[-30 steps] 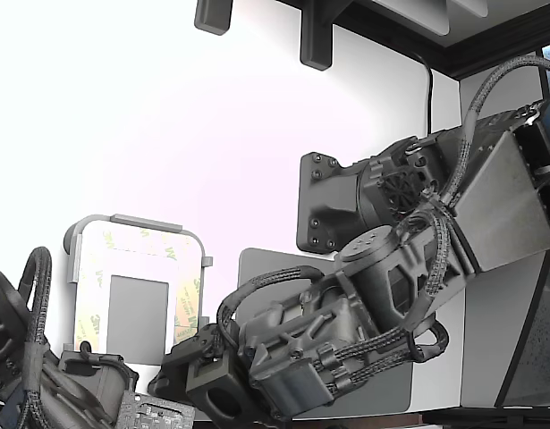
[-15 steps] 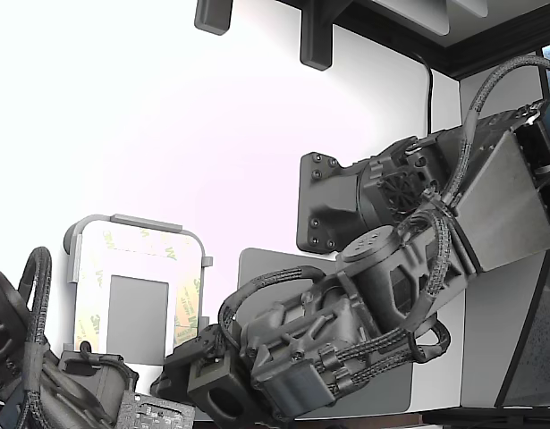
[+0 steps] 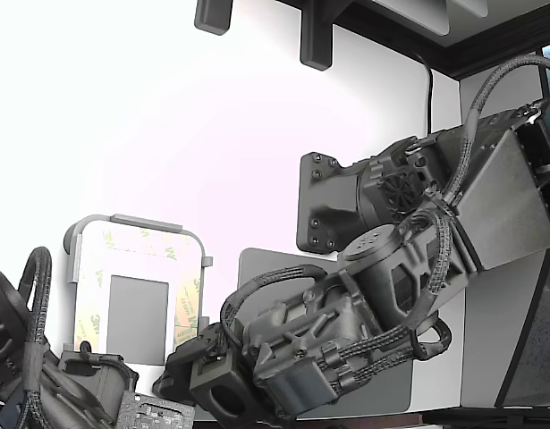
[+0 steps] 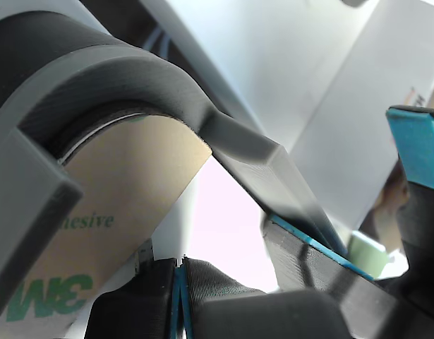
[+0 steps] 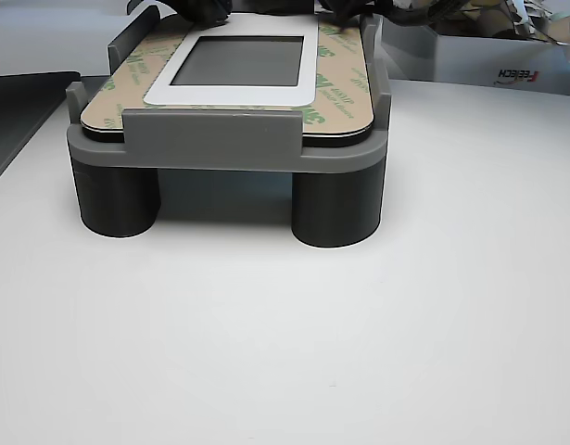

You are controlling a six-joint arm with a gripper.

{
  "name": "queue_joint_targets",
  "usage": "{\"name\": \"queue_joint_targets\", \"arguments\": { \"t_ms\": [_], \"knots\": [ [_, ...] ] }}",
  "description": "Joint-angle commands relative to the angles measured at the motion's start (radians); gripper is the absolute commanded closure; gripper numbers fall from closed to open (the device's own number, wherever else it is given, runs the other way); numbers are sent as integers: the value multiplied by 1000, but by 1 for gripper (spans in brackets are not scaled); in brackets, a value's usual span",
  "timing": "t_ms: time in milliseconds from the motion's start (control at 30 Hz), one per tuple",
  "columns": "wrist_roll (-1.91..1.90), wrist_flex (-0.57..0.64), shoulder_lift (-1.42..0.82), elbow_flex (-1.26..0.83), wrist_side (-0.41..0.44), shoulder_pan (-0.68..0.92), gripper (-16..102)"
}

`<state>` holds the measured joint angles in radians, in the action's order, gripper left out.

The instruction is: Peel off protective film from adhesive tape.

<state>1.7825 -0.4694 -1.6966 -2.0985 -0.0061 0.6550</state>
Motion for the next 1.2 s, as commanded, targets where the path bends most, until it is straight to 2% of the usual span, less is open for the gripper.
{"name": "queue_joint_targets", "arguments": {
  "t_ms": [0,1167],
  "knots": [
    [-2,9,-29,20,-5,-8,97],
    [-9,12,-43,3,-14,-5,97]
  ]
}}
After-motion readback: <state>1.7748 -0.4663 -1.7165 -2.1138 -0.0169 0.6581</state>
